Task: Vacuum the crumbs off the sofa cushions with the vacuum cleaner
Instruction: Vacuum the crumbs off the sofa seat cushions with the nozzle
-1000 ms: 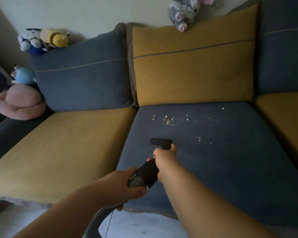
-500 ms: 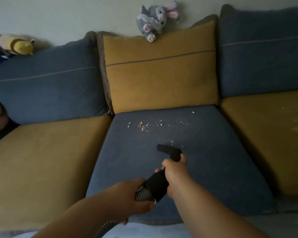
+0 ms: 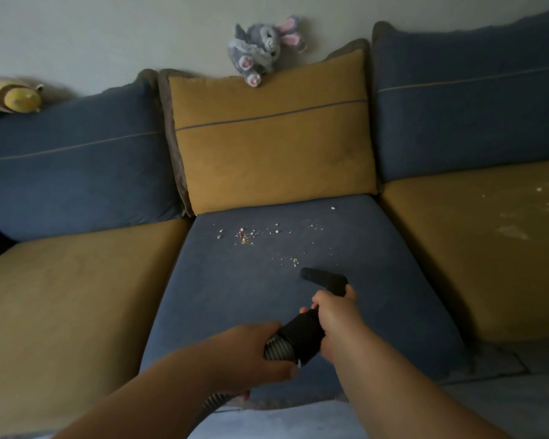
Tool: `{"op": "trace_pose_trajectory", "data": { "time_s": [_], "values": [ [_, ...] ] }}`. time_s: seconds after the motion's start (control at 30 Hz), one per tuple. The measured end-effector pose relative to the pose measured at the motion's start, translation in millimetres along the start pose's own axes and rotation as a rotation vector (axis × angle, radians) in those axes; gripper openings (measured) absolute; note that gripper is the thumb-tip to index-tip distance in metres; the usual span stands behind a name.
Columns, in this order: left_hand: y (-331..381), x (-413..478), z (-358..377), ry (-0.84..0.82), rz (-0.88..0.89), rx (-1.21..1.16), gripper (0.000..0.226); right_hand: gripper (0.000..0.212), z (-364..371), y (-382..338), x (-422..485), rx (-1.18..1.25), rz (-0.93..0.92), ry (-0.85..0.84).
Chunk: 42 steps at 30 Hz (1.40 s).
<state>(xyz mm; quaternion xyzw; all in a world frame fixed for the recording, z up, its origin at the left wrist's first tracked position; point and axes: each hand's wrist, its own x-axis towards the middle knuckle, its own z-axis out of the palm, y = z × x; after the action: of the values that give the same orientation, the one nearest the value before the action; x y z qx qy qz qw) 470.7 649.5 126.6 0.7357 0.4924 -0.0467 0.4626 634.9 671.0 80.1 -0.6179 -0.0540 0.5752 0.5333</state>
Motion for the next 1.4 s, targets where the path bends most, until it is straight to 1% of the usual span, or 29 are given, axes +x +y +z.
{"op": "trace_pose_trajectory", "data": {
  "time_s": [0.2, 0.43, 0.53, 0.63, 0.77, 0.87, 0.97, 1.1, 1.17, 1.3, 1.4],
  "values": [
    [-3, 0, -6, 0.022, -0.027, -0.006, 0.034, 0.08, 12, -1, 3, 0.002, 0.029, -0.02],
    [-14, 1, -17, 0.035, -0.073, -0.003, 0.033, 0.079, 33, -1, 11, -0.02, 0.056, -0.043],
    [-17, 1, -25, 0.03, -0.074, -0.011, 0.03, 0.079, 43, -1, 12, -0.025, 0.07, -0.051],
    [-18, 1, -29, 0.025, -0.075, -0.021, 0.032, 0.08, 49, -3, 14, -0.049, 0.093, -0.043],
    [-15, 3, -28, 0.007, -0.086, -0.027, 0.037, 0.079, 42, -4, 15, -0.063, 0.095, -0.04],
    [-8, 9, -24, -0.011, -0.053, -0.022, 0.041, 0.078, 28, -4, 17, -0.043, 0.058, -0.043],
    [0, 18, -18, -0.039, -0.027, -0.014, 0.045, 0.079, 13, -11, 19, -0.047, 0.027, -0.01],
    [4, 25, -13, -0.033, -0.012, -0.024, 0.042, 0.08, 5, -19, 22, -0.061, 0.02, 0.007],
    [1, 24, -14, -0.027, -0.023, -0.037, 0.038, 0.08, 10, -19, 22, -0.054, 0.011, 0.003],
    [-11, 14, -23, 0.025, -0.054, -0.051, 0.035, 0.079, 33, -11, 24, -0.065, 0.012, -0.01],
    [-20, 6, -30, 0.039, -0.069, -0.058, 0.027, 0.078, 55, -4, 26, -0.053, 0.034, -0.02]
  ]
}}
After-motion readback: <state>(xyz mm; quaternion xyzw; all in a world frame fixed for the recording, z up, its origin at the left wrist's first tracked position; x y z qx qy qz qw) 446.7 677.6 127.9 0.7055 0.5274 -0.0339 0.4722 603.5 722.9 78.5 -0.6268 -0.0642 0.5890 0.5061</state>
